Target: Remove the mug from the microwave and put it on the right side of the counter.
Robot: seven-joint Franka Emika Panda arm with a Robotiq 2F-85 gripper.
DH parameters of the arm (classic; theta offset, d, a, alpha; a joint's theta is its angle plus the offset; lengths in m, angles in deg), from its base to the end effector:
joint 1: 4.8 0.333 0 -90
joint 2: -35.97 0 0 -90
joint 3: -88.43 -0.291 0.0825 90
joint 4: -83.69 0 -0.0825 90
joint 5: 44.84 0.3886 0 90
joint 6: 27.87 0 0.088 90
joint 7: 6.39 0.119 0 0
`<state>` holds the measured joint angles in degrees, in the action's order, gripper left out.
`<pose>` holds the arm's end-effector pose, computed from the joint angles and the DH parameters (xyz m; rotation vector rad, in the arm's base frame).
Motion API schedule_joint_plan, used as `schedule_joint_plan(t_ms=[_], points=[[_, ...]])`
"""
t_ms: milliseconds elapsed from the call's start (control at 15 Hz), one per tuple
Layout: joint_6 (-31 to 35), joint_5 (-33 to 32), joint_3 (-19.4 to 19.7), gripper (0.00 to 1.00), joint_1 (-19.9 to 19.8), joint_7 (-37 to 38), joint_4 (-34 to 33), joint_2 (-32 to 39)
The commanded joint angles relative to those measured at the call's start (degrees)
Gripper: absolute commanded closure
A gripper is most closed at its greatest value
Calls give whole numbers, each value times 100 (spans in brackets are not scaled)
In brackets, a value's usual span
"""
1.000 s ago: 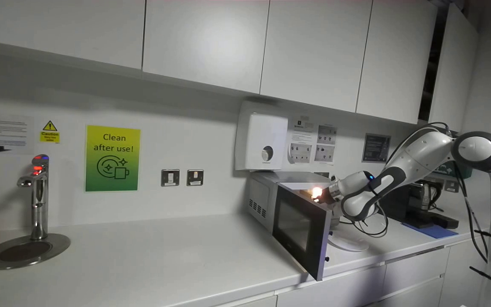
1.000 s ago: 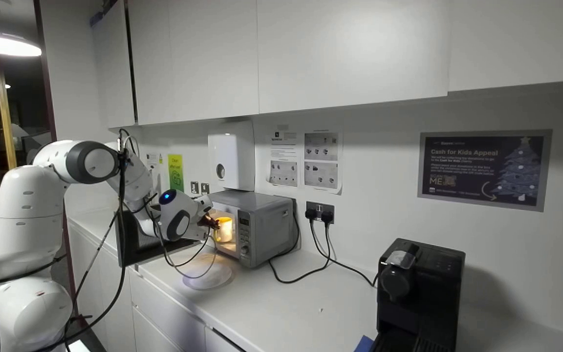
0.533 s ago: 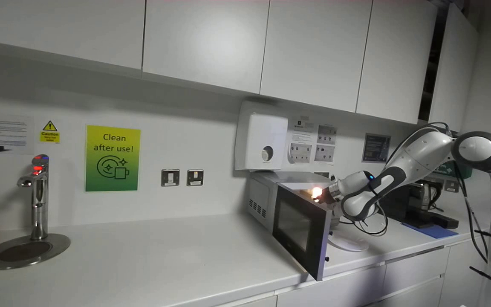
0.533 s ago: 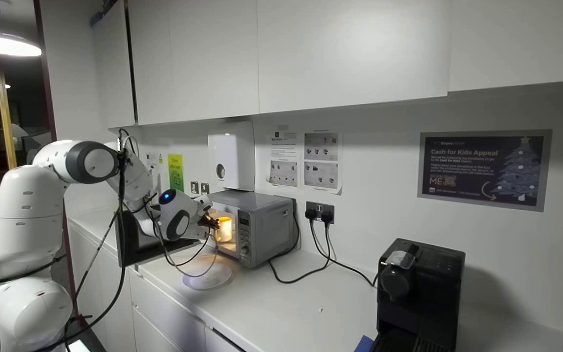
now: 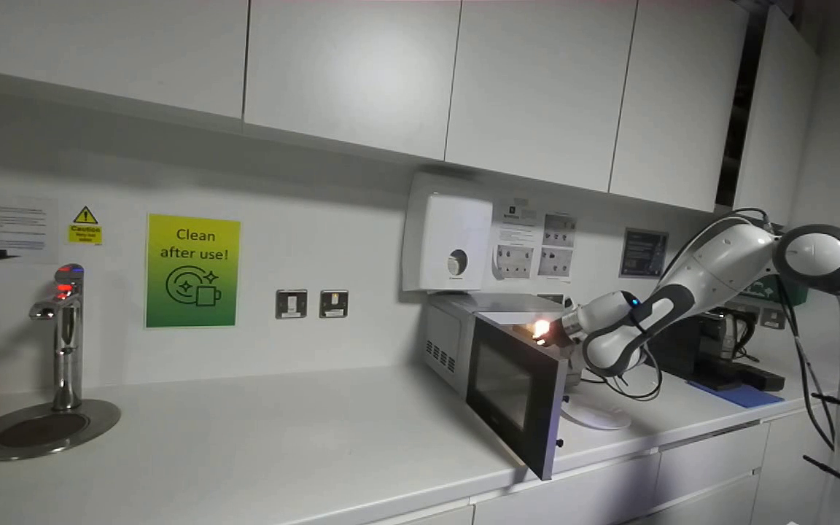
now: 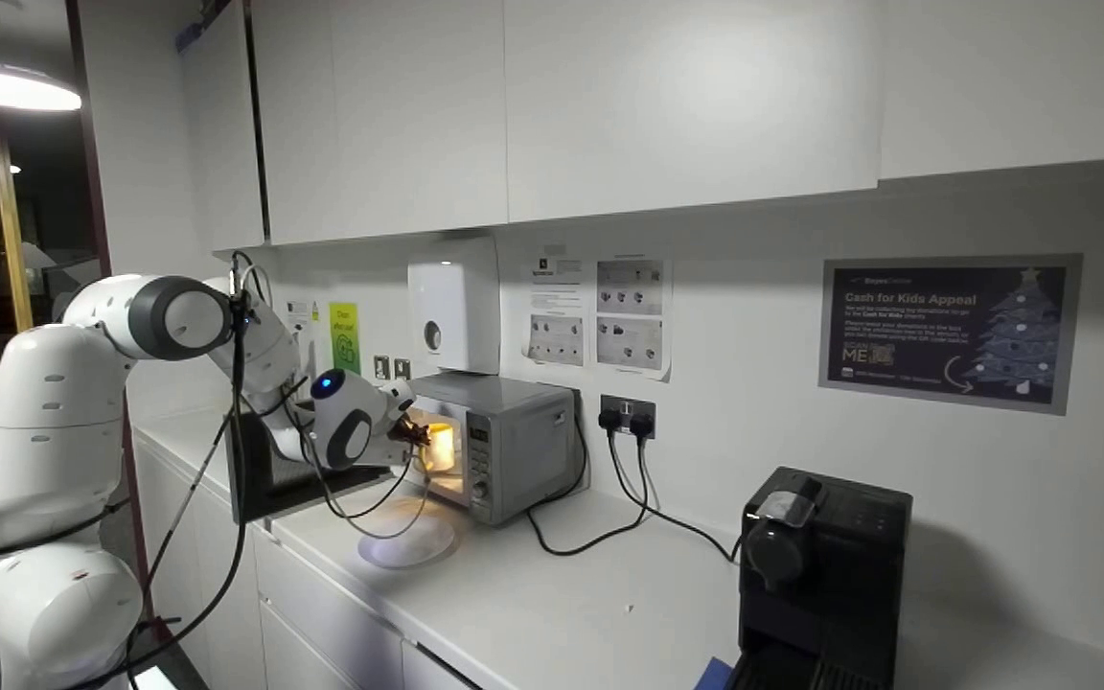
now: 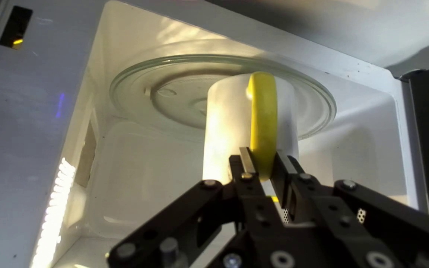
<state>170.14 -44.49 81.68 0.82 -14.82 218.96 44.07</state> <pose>0.5559 0.1202 0.3503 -2.7085 -0.4740 -1.4204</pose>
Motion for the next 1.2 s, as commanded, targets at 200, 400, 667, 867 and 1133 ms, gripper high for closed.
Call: schedule_joint_plan(t_ms=[200,400,667,867,1133], points=[[0,130,81,96,83,-97,-76,-285],[0,131,75,96,87,-96,66,-387],[0,120,51,96,112,-80,223,-579],[0,110,27,96,119,-57,403,-802],[-1,102,6,96,129,-42,729,-1099]])
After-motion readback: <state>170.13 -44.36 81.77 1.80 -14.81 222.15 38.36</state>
